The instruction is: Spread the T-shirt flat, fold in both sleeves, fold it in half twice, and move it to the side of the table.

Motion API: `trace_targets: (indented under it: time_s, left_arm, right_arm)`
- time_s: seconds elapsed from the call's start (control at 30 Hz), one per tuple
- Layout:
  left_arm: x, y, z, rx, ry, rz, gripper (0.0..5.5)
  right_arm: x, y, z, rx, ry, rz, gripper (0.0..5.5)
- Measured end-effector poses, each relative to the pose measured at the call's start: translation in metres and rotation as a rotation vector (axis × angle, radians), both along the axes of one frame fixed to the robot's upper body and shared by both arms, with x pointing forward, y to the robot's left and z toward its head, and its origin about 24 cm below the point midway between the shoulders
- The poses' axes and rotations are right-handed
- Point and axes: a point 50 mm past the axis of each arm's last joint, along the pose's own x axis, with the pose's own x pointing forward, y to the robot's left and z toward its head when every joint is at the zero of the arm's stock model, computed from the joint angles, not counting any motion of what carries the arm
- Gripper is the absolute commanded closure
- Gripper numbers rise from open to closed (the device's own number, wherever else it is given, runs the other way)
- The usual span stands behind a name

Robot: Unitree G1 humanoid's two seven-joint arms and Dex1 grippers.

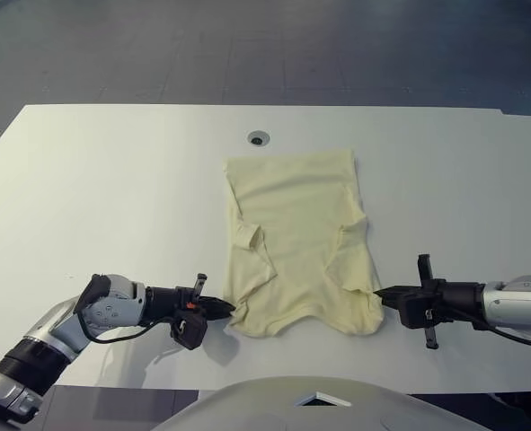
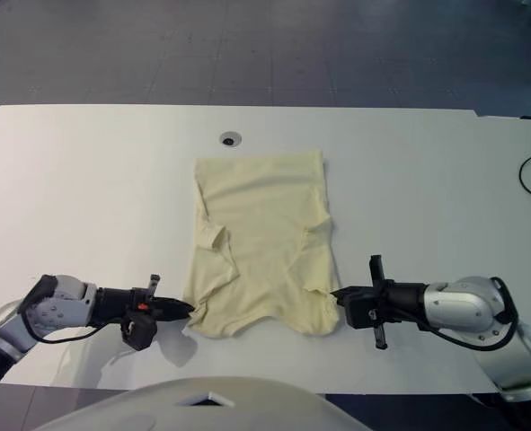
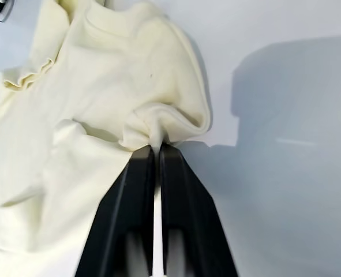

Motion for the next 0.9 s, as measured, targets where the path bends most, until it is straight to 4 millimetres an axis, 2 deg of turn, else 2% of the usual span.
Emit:
trace_targets:
  time_s: [0.27, 0.57, 0.9]
  left_arm:
    - [-0.002, -0.001, 0.026, -0.112, 0.126, 0.072, 5.5]
    - [-0.008, -0.001, 0.049, -0.209, 0.282, 0.104, 5.5]
    - [-0.018, 0.013, 0.07, -0.236, 0.379, 0.146, 5.5]
  right_arm:
    - [-0.008, -0.005, 0.011, 0.076, 0.128, -0.003, 5.48]
    - [-0.014, -0.002, 0.03, 0.257, 0.331, -0.013, 5.48]
    - [-0.011, -0.001, 0.05, 0.437, 0.458, -0.056, 5.48]
